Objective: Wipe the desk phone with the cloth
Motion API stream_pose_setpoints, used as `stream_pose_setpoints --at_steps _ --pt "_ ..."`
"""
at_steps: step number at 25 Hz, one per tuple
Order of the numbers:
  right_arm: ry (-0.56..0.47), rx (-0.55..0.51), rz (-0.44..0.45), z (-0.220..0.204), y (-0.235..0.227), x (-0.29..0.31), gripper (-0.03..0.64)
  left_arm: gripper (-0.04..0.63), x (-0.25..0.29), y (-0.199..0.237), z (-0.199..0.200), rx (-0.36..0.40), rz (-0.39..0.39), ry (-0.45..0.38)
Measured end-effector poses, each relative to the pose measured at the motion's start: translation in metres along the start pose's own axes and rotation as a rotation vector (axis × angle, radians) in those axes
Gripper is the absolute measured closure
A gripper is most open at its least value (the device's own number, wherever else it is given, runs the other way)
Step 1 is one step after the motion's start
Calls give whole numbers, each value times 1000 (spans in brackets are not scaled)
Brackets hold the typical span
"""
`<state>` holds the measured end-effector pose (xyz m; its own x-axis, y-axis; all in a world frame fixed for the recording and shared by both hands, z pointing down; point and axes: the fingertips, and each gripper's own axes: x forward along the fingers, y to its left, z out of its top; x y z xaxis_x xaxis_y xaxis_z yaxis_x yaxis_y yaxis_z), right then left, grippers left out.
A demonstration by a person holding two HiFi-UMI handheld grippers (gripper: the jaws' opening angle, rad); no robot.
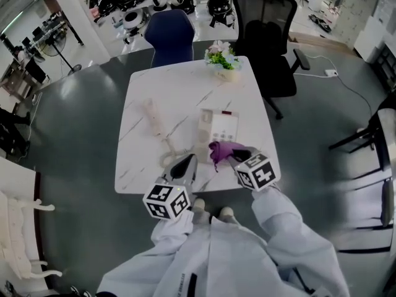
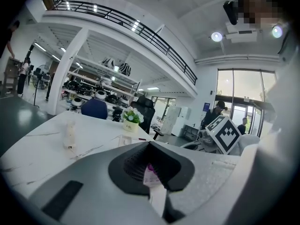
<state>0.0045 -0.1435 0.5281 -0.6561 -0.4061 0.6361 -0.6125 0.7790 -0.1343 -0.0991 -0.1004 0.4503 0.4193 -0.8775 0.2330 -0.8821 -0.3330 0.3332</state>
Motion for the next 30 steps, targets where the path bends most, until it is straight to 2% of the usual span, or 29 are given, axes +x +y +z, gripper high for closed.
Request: stream_pose_setpoints --at_steps 16,30 --pt "-24 -74 -222 91 -52 34 583 597 19 74 25 -12 -82 41" --pt "-3 -231 -374 142 -83 75 583 597 41 113 26 -30 -123 74"
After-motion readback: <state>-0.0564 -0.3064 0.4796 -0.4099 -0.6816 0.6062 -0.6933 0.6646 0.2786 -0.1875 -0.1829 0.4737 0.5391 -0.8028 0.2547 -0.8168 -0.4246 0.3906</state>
